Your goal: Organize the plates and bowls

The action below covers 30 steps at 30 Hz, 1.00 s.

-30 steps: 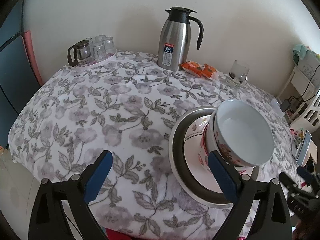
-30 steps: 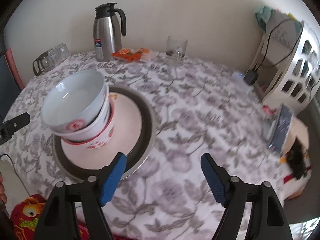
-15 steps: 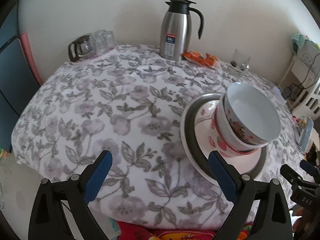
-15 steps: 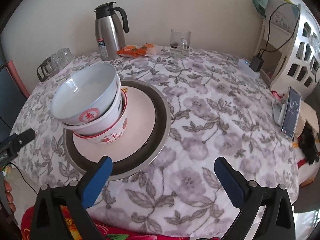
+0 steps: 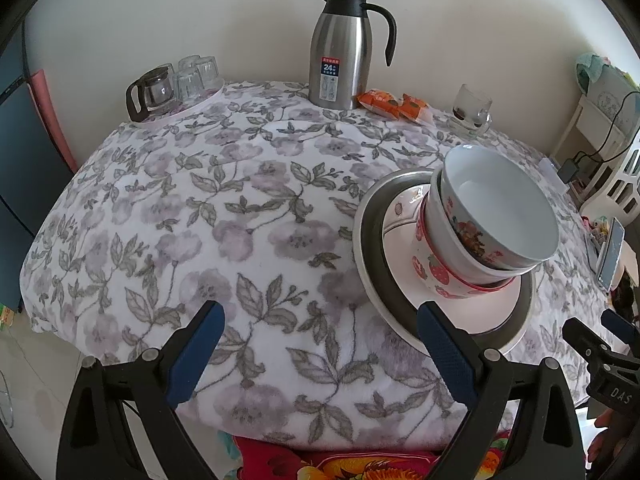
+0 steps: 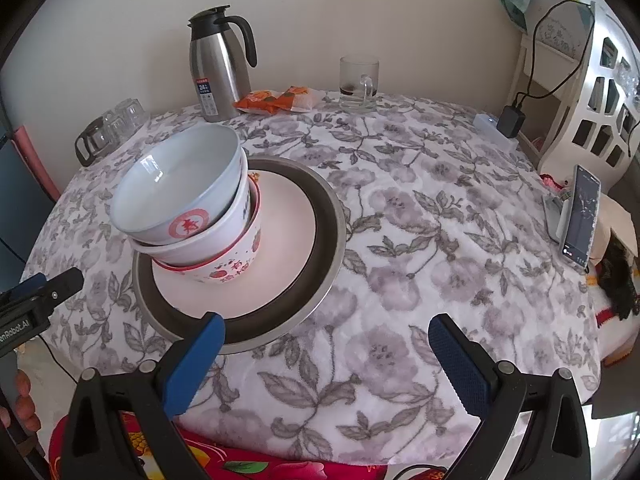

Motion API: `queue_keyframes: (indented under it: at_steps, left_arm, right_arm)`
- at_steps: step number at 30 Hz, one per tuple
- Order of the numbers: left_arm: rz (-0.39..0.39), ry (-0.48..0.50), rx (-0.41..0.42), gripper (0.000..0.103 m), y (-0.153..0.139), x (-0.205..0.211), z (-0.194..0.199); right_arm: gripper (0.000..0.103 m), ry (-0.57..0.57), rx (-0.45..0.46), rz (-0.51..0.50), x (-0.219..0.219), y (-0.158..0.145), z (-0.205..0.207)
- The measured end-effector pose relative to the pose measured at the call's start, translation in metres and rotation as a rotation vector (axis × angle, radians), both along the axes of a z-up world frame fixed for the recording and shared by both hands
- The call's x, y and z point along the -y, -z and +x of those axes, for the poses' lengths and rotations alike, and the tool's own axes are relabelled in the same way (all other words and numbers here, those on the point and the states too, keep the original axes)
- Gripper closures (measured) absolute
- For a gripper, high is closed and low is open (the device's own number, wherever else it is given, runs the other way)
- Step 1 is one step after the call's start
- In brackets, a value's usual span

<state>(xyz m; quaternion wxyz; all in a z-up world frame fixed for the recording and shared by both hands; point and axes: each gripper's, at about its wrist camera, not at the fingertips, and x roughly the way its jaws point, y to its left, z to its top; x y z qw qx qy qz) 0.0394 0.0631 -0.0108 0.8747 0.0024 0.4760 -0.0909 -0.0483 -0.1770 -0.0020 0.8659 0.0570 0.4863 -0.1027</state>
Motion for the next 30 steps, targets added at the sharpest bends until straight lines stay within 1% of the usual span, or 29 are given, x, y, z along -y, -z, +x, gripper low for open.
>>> queue_keyframes:
  at_steps: [9, 14, 17, 21, 30]
  left_arm:
    - [0.018, -0.006, -0.003, 0.006, 0.0010, 0.0001, 0.0001]
    - [0.055, -0.023, -0.003, 0.006, 0.0015, 0.0010, -0.0002]
    - [0.053, -0.018, -0.002, 0.006, 0.0015, 0.0010, -0.0005]
    - [0.074, -0.028, -0.006, 0.006, 0.0030, 0.0015, -0.0001]
    - [0.089, -0.010, -0.018, 0.006, 0.0059, 0.0059, 0.0008]
  right_arm:
    - [0.000, 0.008, -0.022, 0.000, 0.0015, 0.0045, 0.0016]
    - [0.000, 0.016, -0.026, 0.007, 0.0030, 0.0059, 0.0016]
    - [0.000, 0.019, -0.025, 0.010, 0.0039, 0.0059, 0.0016]
    - [0.000, 0.027, -0.026, 0.014, 0.0050, 0.0066, 0.0018]
    - [0.000, 0.028, -0.030, 0.007, 0.0048, 0.0070, 0.0022]
